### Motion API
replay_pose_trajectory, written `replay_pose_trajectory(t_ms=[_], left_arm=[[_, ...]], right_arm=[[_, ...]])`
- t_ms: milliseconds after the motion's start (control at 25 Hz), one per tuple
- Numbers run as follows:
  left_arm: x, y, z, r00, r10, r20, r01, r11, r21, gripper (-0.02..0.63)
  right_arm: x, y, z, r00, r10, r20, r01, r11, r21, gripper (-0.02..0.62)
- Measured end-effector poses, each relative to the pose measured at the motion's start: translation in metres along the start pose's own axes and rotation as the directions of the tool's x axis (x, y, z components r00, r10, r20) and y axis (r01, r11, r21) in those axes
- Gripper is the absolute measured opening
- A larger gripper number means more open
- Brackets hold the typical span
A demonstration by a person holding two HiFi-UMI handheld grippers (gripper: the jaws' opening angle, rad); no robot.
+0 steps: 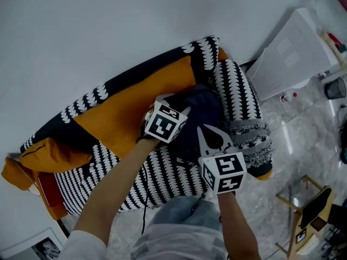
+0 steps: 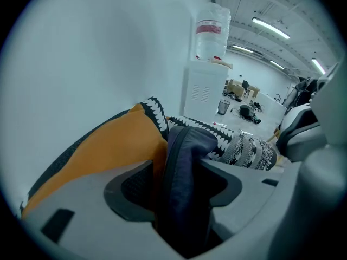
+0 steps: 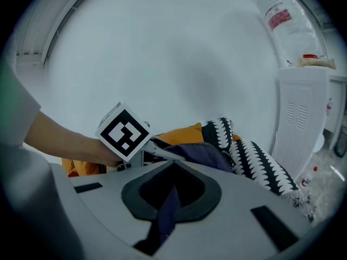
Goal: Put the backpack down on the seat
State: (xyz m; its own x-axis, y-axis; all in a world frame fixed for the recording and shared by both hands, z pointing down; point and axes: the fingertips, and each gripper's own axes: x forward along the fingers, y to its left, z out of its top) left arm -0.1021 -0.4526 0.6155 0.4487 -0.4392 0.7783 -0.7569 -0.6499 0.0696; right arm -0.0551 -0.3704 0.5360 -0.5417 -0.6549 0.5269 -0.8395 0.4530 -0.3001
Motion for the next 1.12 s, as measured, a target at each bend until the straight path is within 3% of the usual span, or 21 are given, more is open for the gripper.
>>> replay_pose_trajectory(t_ms=[480,1120], left_arm=[[-0.019,-0.001,0.010,0.999,0.014,0.046,-0.011,0.998,-0.065,0.225],[-0.086,-0.021,0.041,0.980,0.040,0.195,-0.011,0.989,-0.146,0.225]], right_arm=[[-0.009,0.005,0.009,1.000,-0.001,0.001,0.001,1.000,-0.013,0.002],[-0.034,0.030,0.055,0.999,0.016,0.044,-0.013,0.996,-0.083,0.002]])
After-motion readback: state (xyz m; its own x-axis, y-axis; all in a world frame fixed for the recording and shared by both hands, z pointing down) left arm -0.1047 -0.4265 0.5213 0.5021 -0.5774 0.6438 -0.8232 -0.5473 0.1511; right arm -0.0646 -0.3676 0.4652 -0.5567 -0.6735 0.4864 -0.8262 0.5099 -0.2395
